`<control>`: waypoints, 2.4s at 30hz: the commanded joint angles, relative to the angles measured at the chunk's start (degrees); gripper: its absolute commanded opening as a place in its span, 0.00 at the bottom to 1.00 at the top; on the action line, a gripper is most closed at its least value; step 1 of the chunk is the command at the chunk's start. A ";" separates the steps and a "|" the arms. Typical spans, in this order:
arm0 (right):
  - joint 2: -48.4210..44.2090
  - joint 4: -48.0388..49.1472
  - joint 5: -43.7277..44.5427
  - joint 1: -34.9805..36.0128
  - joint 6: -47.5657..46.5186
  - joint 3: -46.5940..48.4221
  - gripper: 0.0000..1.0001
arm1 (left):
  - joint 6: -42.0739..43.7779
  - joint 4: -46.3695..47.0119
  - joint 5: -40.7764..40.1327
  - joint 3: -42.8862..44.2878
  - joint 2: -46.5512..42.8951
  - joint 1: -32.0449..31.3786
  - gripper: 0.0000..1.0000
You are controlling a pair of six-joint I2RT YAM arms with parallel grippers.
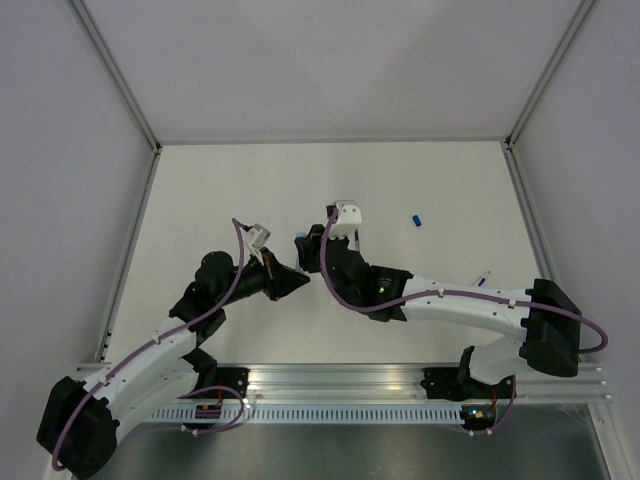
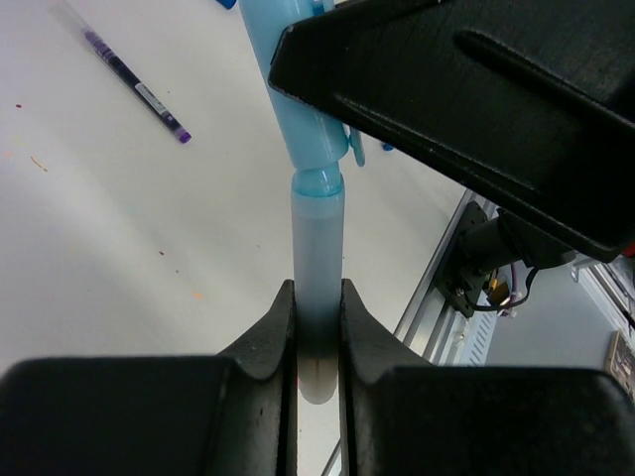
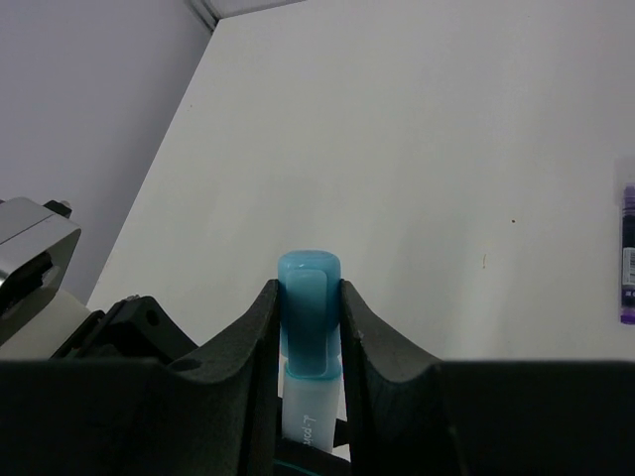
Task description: Insert the pens into the pen caps
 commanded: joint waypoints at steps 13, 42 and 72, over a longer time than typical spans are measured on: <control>-1.18 8.18 6.81 6.89 0.54 -7.92 0.00 | -0.79 3.63 -4.43 -0.84 -5.19 0.33 0.02; -15.06 2.38 6.29 8.48 -7.09 -7.23 0.73 | -1.05 12.33 9.18 -3.04 -7.65 0.33 0.02; -8.03 -5.09 -14.81 1.79 -14.22 7.19 0.57 | -3.07 18.22 15.35 -3.83 -6.59 0.33 0.02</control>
